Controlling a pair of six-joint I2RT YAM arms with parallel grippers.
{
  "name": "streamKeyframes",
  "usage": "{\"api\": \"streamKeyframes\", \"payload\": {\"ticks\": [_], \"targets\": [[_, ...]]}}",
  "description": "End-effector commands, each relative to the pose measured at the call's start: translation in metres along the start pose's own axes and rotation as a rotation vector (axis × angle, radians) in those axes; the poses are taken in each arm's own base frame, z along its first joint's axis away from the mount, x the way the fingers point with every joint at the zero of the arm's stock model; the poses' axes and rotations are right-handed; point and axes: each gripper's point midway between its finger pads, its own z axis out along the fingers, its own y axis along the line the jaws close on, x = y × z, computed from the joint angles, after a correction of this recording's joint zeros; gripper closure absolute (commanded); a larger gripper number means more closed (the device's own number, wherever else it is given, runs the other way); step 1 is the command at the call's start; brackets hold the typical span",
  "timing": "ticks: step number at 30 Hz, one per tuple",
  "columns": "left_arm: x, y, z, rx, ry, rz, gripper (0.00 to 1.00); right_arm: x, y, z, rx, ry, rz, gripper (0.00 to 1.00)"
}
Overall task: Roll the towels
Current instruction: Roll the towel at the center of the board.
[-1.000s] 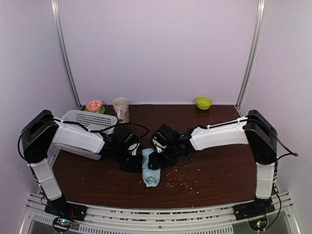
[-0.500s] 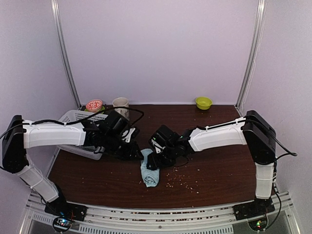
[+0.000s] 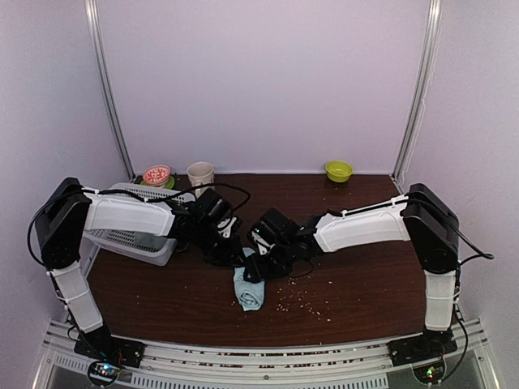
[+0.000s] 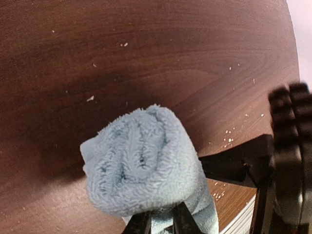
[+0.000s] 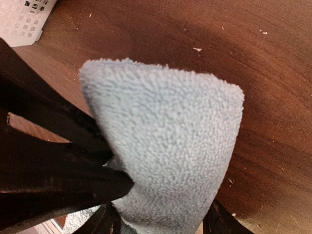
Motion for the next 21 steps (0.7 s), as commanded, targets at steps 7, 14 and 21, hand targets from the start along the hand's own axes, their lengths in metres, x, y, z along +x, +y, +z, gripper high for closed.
{"api": "streamKeyframes", "payload": {"ticks": [7,14,21], "targets": [[-0.028,0.005,0.026,0.029,-0.018,-0.028,0.86,0.017,-0.011,-0.006,0.017,0.025,0.01,0.42],[-0.02,0.015,0.039,0.023,0.003,-0.061,0.87,0.0,-0.001,-0.047,-0.007,-0.067,0.011,0.41],[-0.016,0.019,0.041,0.017,0.014,-0.066,0.88,-0.005,0.021,-0.074,-0.074,-0.099,-0.034,0.45]]}}
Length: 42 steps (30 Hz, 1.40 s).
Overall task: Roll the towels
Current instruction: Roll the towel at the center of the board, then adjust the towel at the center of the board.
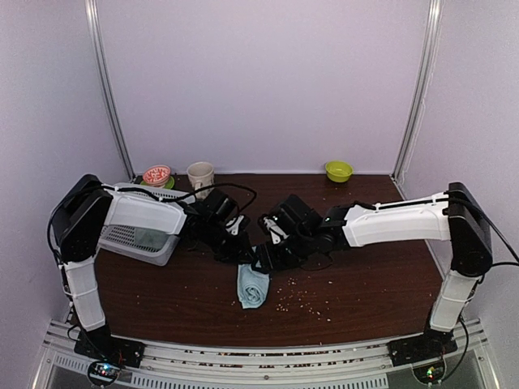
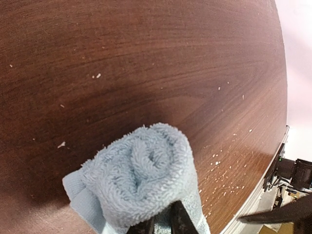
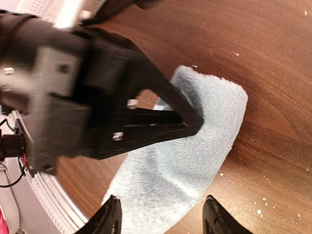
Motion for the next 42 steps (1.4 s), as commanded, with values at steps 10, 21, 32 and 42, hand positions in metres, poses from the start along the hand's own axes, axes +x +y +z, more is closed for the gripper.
{"api": "streamKeyframes", "payload": {"ticks": [10,21,32,42], "targets": [[0.016,0.034,0.004,-0.084,0.012,-0.044,0.9,0.034,0.044,0.013,-0.1,0.123,-0.111,0.78],[0.034,0.057,0.002,-0.135,0.011,-0.075,0.99,0.104,0.034,0.056,-0.037,0.294,-0.134,0.85],[0.041,0.061,0.011,-0.11,0.025,-0.082,1.0,0.062,0.043,0.013,-0.081,0.117,-0.13,0.61],[0.039,0.051,0.006,-0.094,0.016,-0.056,1.0,0.005,0.009,-0.01,-0.103,-0.095,0.185,0.44]]}}
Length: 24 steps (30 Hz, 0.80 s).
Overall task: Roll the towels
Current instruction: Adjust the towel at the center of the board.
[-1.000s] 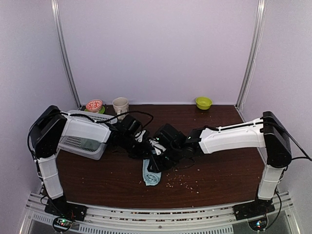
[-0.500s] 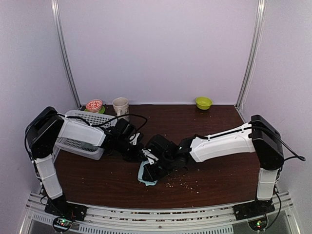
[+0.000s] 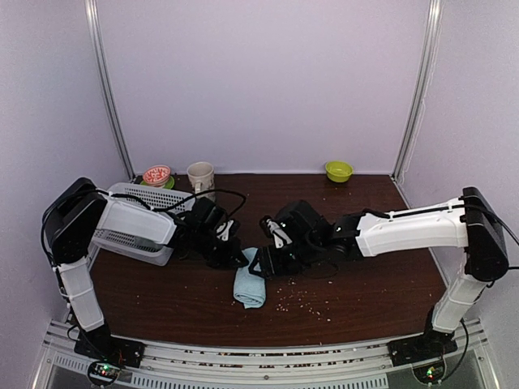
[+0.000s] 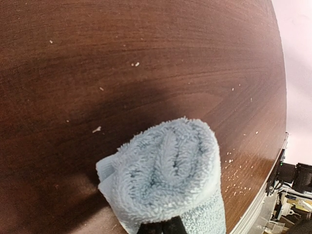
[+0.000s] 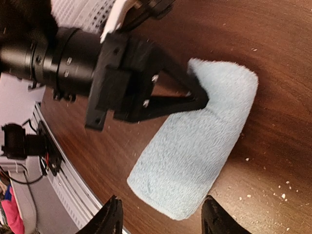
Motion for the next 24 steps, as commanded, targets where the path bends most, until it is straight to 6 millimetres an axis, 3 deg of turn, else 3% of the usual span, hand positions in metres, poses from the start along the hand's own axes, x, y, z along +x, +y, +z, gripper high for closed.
{"api": "streamKeyframes", "payload": {"ticks": [1,4,12,17,24], "targets": [[0.029,0.029,0.007,-0.116,0.072,-0.03,1.0,-0.008,-0.02,0.012,-0.02,-0.056,0.18,0.44],[0.031,0.026,0.007,-0.127,0.071,-0.012,1.0,-0.002,-0.024,0.025,0.003,-0.024,0.193,0.44],[0.037,0.018,0.004,-0.122,0.066,0.007,0.99,0.032,-0.065,0.054,0.16,0.091,0.217,0.45],[0.041,0.009,-0.005,-0.105,0.072,0.028,0.81,0.054,-0.083,0.058,0.211,0.143,0.211,0.47],[0.035,-0.018,-0.038,-0.087,0.029,0.087,0.64,0.056,-0.084,0.062,0.211,0.148,0.211,0.48]]}}
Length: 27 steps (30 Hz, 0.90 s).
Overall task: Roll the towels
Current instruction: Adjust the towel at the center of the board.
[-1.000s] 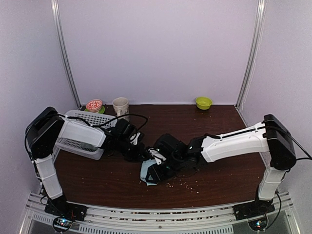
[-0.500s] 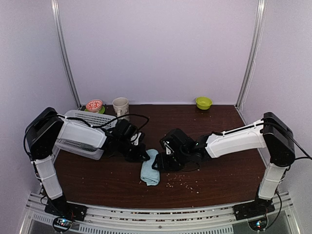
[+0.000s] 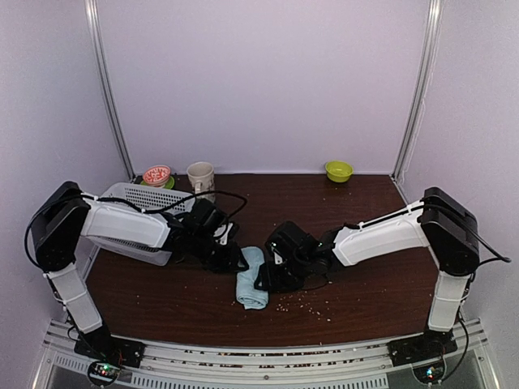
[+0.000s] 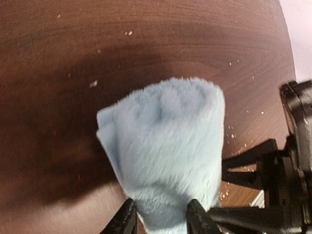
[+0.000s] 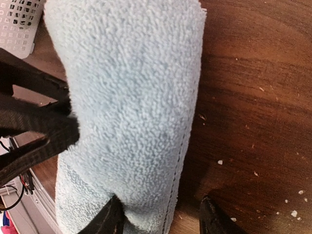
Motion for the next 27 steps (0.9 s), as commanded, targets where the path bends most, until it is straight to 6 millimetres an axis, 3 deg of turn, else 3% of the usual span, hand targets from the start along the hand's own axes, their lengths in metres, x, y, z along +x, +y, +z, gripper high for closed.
{"api": "streamKeyframes", "payload": {"ticks": [1,4,9,17,21,27], "targets": [[0.012,-0.011,-0.027,-0.034,0.01,0.045,0.58,0.018,-0.027,0.012,0.094,0.049,0.003,0.48],[0.011,-0.013,-0.042,-0.068,-0.024,0.047,0.44,0.018,-0.027,0.013,0.093,0.047,0.004,0.48],[0.012,-0.015,-0.045,-0.103,-0.04,0.033,0.37,0.014,-0.027,0.013,0.092,0.03,0.01,0.48],[-0.001,-0.048,-0.029,-0.09,-0.047,0.072,0.41,0.011,-0.025,0.014,0.082,0.018,0.016,0.48],[-0.003,-0.043,-0.013,-0.115,-0.033,0.062,0.46,0.009,-0.022,0.013,0.074,0.011,0.012,0.48],[0.011,-0.016,0.012,-0.179,0.018,0.02,0.5,0.005,-0.019,0.004,0.055,-0.013,0.019,0.47]]}}
